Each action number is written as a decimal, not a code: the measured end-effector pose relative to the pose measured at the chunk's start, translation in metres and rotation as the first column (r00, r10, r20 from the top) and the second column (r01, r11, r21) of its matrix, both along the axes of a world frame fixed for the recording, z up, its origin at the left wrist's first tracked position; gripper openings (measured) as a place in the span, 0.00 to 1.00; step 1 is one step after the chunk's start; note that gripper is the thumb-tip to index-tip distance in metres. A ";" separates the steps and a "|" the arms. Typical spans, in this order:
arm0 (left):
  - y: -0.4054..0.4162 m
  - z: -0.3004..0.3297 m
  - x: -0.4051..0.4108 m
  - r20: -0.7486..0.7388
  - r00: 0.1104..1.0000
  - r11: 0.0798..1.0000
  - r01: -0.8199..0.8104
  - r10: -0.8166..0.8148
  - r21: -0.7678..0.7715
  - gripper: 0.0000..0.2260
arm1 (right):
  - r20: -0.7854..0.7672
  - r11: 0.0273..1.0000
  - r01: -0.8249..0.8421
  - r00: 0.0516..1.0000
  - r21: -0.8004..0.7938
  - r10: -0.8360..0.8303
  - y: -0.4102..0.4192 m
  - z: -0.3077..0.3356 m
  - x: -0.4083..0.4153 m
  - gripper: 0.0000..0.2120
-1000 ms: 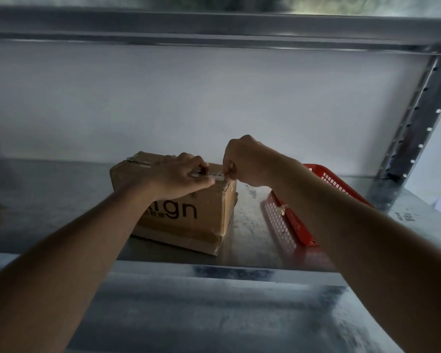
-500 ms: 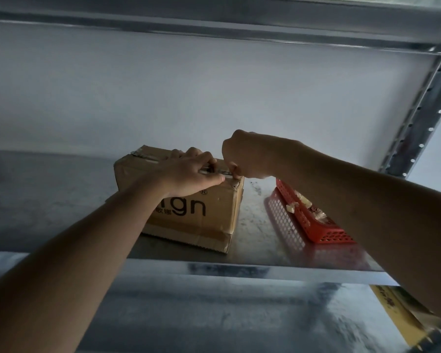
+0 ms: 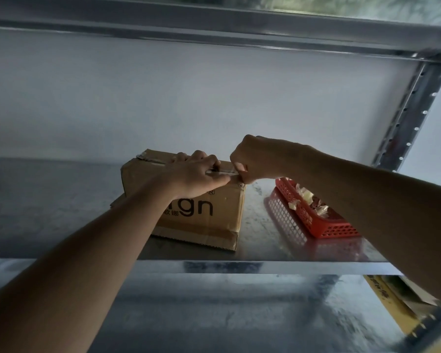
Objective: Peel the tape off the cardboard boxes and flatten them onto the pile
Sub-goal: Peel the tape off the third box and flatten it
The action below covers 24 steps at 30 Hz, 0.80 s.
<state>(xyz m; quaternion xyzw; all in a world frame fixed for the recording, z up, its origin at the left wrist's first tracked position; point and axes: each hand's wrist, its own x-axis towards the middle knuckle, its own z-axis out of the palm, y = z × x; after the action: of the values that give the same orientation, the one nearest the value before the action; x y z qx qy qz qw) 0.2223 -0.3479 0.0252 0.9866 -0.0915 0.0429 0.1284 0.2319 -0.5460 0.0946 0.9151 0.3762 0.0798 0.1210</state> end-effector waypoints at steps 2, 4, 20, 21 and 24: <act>-0.001 0.000 0.001 0.009 1.000 1.000 -0.005 0.005 0.027 0.31 | -0.013 0.993 -0.006 1.000 0.114 0.007 -0.010 -0.008 0.003 0.04; -0.001 0.000 0.001 0.013 1.000 0.999 -0.013 0.012 0.051 0.31 | 0.027 0.978 -0.013 1.000 0.207 0.007 -0.018 -0.021 0.006 0.03; -0.007 0.004 -0.002 -0.011 0.999 0.999 -0.039 0.040 0.032 0.27 | -0.190 0.270 0.224 0.970 0.936 -0.149 -0.025 -0.110 -0.013 0.09; -0.007 0.004 -0.002 -0.015 0.999 0.999 -0.039 0.040 0.033 0.27 | -0.188 0.277 0.227 0.969 0.934 -0.158 -0.025 -0.111 -0.012 0.09; -0.007 0.004 -0.001 -0.019 0.999 0.999 -0.039 0.039 0.037 0.27 | -0.216 0.266 0.251 0.964 0.931 -0.153 -0.025 -0.111 -0.011 0.08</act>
<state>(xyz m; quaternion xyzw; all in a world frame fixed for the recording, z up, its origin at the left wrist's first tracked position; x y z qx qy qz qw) 0.2216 -0.3552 0.0294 0.9907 -0.0717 0.0341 0.1103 0.2209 -0.5710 -0.0162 0.8498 0.1403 0.2333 -0.4515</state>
